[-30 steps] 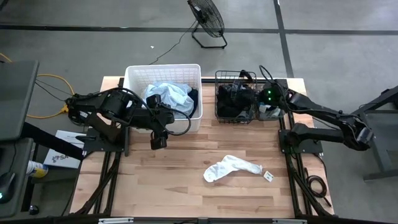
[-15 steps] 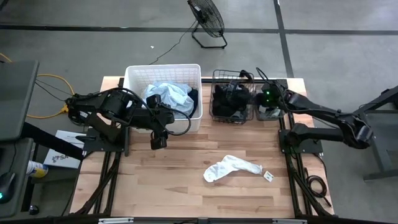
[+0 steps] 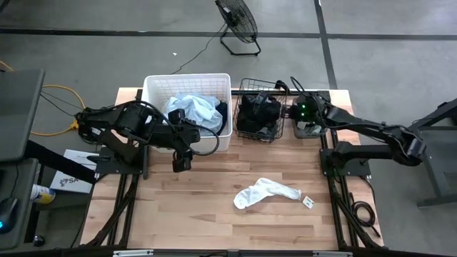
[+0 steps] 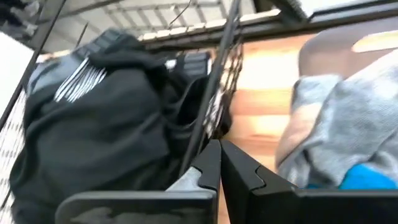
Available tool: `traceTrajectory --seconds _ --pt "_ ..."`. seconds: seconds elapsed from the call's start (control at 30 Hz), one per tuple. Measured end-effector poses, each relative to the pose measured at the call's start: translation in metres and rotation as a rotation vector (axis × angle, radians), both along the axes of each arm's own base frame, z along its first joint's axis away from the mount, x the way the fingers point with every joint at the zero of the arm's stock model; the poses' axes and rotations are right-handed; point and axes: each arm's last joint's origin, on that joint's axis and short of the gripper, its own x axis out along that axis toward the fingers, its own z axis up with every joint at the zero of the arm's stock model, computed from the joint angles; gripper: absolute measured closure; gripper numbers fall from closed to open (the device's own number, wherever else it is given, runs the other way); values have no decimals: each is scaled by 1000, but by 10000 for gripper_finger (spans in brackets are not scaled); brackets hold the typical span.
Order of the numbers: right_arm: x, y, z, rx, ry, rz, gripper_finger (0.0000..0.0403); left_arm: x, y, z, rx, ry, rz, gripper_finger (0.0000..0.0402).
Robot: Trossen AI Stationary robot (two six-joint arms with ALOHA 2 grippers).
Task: Pick & Place Cloths
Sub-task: Put the dark gray sock into the black bin
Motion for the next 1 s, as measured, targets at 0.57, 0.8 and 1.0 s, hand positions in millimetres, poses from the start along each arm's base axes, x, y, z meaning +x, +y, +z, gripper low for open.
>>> traceTrajectory --seconds 0.57,0.8,1.0 --pt "-22 -19 -27 164 208 -167 400 0 0 0 -4 0 -2 113" --pt "-29 -29 -37 201 279 -198 400 0 0 0 -6 0 1 113" --pt "-34 -37 -51 259 356 -212 400 0 0 0 -10 -2 6 113"
